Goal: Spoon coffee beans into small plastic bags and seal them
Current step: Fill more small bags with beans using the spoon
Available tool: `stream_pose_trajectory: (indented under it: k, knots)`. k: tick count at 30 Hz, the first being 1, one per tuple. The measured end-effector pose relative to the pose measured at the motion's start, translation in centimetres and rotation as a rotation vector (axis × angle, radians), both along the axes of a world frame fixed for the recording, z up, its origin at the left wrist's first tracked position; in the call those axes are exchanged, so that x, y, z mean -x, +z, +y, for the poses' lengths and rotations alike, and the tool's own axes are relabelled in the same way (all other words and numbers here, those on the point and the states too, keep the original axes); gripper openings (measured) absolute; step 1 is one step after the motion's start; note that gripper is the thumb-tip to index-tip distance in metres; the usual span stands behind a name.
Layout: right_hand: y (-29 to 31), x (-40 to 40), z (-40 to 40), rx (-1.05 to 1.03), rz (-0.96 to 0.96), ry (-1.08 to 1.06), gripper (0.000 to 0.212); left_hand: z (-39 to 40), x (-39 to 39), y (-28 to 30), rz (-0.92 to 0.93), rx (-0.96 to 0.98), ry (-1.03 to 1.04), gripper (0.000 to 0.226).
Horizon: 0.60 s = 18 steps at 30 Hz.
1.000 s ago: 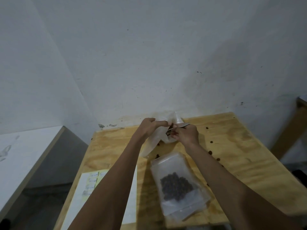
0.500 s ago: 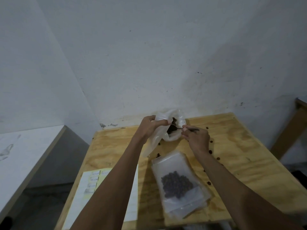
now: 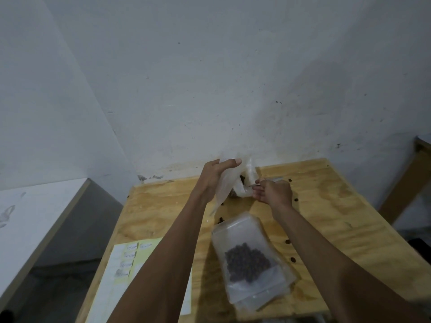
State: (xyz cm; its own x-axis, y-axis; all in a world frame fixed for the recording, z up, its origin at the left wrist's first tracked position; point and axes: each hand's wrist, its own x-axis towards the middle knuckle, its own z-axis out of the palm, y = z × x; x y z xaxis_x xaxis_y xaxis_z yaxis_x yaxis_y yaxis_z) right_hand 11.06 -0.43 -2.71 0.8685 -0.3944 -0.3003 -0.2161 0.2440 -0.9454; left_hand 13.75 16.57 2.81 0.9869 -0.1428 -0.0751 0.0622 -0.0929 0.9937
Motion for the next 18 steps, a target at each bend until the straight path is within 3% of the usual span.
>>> stream_pose_trajectory:
  k: [3, 7, 13, 18]
  knots:
    - [0.4, -0.1, -0.1, -0.045, 0.019, 0.034, 0.013, -0.2, 0.3, 0.0, 0.034, 0.078, -0.002, 0.043]
    - [0.1, 0.0, 0.0, -0.131, 0.047, -0.017, 0.013, -0.3, 0.4, -0.3, 0.004, 0.082, -0.010, 0.045]
    - [-0.2, 0.1, 0.0, -0.212, 0.044, -0.068, 0.014, 0.6, 0.0, -0.8, -0.070, -0.062, -0.043, 0.038]
    - [0.3, 0.4, -0.2, -0.232, 0.026, -0.105, 0.015, 1.9, -0.2, -1.5, -0.107, -0.343, -0.022, 0.069]
